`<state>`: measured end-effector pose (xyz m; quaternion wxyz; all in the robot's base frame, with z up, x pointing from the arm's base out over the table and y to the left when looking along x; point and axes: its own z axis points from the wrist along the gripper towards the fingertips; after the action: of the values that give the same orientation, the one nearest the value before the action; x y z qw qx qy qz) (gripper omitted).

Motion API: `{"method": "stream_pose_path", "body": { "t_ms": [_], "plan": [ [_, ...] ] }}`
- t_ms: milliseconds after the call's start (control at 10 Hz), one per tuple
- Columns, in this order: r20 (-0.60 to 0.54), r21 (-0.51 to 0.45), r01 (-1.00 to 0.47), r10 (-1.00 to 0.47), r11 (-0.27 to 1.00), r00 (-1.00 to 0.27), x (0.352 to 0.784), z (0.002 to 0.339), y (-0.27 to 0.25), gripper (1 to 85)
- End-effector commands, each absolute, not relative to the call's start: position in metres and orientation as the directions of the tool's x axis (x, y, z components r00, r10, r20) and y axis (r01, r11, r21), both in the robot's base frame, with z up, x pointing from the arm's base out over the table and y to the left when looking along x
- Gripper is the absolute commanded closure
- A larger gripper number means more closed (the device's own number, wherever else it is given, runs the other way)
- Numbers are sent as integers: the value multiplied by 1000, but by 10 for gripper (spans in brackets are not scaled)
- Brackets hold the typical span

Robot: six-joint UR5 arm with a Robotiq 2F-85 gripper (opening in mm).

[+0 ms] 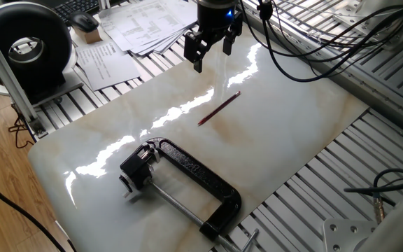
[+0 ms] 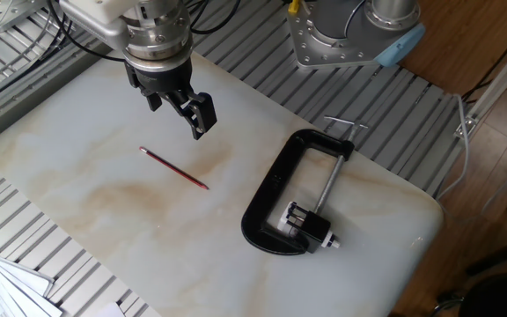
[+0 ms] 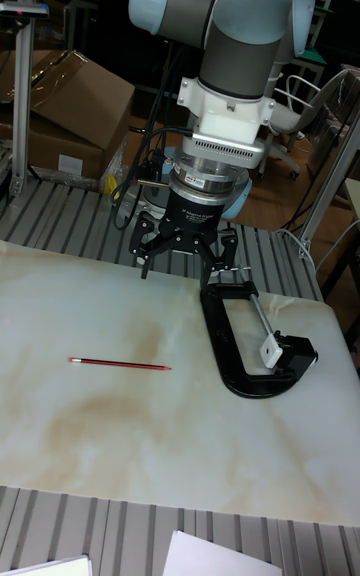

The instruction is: Insert the pencil into the pencil sharpener

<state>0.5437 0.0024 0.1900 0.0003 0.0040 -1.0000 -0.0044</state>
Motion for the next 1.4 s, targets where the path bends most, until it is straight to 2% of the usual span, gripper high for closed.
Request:
{"method": "stream_pose_path", "body": {
  "t_ms": [0, 1300],
  "plan": [
    [61, 107, -104, -111, 989, -992, 525, 192, 31, 843],
    [48, 125, -135, -141, 983, -989, 526, 192, 33, 843]
  ]
}}
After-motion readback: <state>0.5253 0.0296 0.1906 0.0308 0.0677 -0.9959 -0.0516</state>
